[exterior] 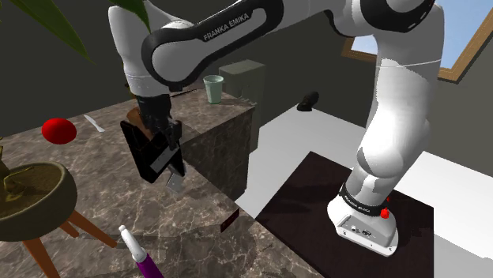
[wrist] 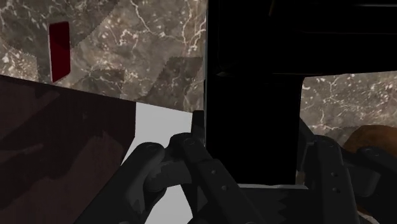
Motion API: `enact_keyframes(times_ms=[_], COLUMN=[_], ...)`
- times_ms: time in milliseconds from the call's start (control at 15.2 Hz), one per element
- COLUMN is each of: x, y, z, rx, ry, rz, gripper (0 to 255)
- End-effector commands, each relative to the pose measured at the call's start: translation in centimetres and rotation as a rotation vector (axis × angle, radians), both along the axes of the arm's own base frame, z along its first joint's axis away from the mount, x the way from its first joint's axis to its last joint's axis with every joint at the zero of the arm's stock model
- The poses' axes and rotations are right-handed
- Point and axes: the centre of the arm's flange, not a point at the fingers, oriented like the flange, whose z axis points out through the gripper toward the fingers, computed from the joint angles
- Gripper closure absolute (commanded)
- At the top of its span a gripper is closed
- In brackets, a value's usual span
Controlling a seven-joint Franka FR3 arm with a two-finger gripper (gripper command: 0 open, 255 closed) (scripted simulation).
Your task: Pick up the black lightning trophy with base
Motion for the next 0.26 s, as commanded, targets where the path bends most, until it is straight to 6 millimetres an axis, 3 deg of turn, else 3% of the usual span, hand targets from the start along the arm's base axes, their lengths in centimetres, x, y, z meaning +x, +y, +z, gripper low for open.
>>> enact_keyframes(times_ms=[0,198], x=[-0.07,-0.07], y=[-0.05,-0.05], z=[1.15,1.76], rx=[0.000,0.000], ry=[-0.001,-0.001], rz=[0.000,0.000], gripper=[255,255])
